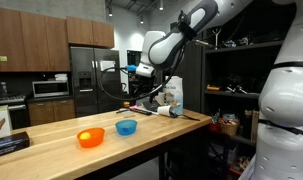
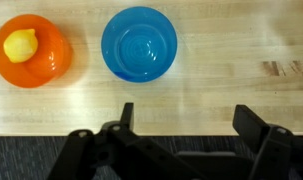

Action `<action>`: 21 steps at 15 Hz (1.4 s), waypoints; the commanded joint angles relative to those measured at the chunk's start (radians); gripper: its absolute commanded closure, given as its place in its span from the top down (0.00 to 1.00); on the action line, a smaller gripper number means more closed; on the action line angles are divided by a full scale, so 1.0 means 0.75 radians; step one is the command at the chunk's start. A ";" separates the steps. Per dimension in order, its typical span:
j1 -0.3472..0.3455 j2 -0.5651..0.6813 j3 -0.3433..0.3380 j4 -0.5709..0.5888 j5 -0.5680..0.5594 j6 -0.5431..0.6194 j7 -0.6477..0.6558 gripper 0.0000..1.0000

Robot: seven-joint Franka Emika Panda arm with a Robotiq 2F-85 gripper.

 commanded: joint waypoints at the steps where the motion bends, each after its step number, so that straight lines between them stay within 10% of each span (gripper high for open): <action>1: 0.097 -0.087 -0.090 -0.123 0.024 0.028 -0.011 1.00; 15: 0.277 -0.161 -0.329 -0.232 -0.014 0.146 -0.003 1.00; 21: 0.209 -0.169 -0.285 -0.240 -0.047 0.240 0.001 1.00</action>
